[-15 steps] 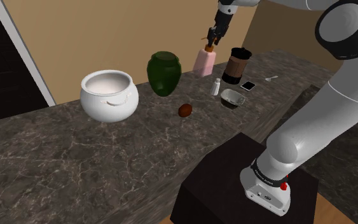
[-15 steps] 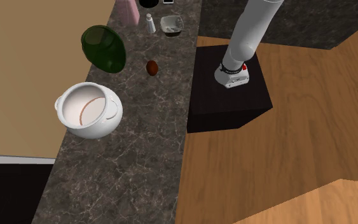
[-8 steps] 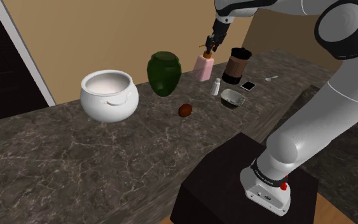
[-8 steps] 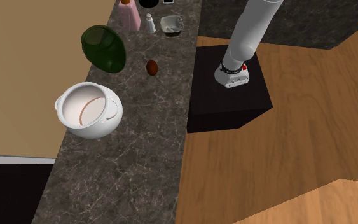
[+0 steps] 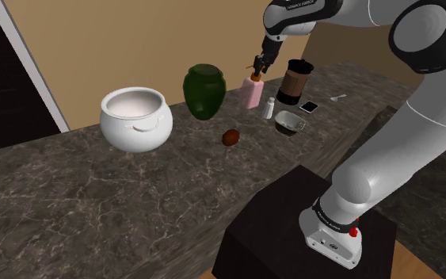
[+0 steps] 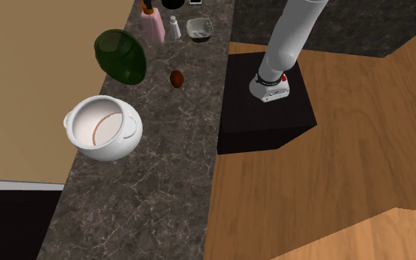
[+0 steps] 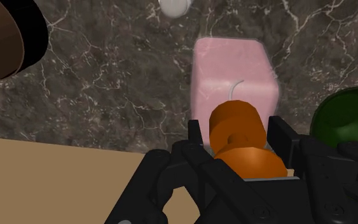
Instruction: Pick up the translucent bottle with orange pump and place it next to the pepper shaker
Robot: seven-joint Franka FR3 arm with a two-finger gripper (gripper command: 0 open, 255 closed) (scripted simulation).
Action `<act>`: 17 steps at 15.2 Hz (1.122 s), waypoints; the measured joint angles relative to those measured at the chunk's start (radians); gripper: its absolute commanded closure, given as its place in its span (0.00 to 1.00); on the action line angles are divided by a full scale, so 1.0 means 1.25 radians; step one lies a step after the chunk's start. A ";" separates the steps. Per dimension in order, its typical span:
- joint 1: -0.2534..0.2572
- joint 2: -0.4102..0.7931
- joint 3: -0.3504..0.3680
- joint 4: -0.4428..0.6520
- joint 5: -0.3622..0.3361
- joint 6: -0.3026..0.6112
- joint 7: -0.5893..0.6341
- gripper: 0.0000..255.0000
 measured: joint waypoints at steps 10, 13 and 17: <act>-0.001 0.015 -0.001 -0.042 0.002 0.057 -0.003 1.00; -0.001 0.015 -0.001 -0.042 0.002 0.057 -0.003 0.00; -0.001 0.015 -0.001 -0.042 0.002 0.057 -0.003 0.00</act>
